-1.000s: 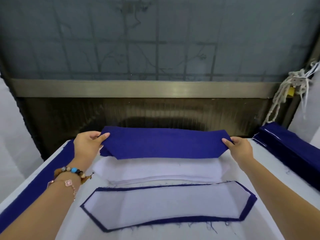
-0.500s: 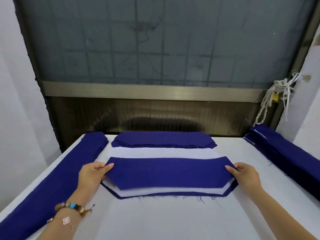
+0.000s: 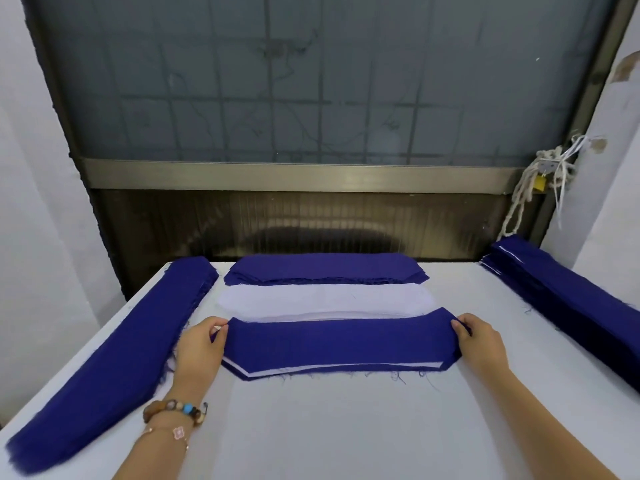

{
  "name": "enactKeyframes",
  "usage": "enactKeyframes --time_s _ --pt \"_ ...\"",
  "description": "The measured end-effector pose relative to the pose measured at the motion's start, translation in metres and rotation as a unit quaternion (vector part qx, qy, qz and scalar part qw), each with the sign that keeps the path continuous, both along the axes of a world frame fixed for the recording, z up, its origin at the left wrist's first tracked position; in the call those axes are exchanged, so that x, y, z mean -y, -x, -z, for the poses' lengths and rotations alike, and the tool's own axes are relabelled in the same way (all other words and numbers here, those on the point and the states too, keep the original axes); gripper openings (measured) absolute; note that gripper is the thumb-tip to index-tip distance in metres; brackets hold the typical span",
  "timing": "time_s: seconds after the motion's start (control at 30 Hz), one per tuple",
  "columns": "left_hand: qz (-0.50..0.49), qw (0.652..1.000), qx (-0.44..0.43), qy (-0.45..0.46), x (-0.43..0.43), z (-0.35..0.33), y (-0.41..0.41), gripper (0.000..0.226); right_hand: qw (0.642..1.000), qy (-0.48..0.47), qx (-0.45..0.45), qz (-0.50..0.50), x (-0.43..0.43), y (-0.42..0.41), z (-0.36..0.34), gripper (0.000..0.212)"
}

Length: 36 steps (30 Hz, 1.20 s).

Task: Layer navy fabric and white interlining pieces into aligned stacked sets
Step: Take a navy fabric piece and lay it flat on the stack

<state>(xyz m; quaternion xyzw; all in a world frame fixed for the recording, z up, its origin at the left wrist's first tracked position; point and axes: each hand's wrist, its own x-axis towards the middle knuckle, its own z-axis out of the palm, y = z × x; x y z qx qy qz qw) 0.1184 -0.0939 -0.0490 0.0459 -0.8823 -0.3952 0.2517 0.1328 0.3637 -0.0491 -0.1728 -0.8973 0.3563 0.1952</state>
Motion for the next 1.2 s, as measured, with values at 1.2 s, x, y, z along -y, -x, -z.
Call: enactKeyframes --time_s 1.2 --pt "-0.091 0.986 0.116 0.075 -0.007 -0.006 -0.005 0.015 0.995 -0.09 0.042 -0.008 0.006 0.002 0.004 0.019"
